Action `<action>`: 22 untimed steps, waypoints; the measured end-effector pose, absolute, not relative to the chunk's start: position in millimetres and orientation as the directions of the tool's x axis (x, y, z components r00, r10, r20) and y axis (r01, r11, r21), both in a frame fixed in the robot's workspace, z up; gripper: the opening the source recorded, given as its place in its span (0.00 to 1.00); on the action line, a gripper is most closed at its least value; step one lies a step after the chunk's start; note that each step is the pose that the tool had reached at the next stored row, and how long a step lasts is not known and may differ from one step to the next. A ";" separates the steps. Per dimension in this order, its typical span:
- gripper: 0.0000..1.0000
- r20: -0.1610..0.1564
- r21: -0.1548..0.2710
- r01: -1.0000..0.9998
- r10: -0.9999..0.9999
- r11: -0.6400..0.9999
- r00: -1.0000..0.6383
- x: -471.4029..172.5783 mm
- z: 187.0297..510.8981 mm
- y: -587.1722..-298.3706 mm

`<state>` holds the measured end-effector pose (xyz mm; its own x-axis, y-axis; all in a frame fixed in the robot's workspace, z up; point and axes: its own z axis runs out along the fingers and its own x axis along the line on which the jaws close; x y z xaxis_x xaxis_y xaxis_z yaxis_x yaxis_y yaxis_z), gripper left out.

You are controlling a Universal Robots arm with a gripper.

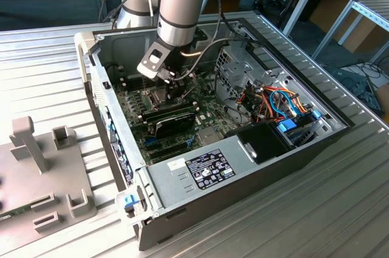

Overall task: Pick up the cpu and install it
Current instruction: 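Place the cpu into insertion slot, then close the cpu cover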

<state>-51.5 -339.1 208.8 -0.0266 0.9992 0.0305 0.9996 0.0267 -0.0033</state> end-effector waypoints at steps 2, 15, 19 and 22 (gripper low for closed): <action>0.61 0.029 -0.003 1.000 0.999 0.027 -0.027 -51.4 218.1 -339.0; 0.61 0.022 0.000 1.000 0.999 0.027 -0.027 -51.5 253.6 -339.0; 0.61 0.015 0.000 1.000 1.000 0.027 -0.027 -51.5 253.7 -339.0; 0.61 0.015 0.000 1.000 1.000 0.027 -0.027 -51.5 253.7 -339.0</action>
<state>-51.5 -339.0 253.7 -0.0267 0.9995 0.0147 0.9996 0.0267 0.0004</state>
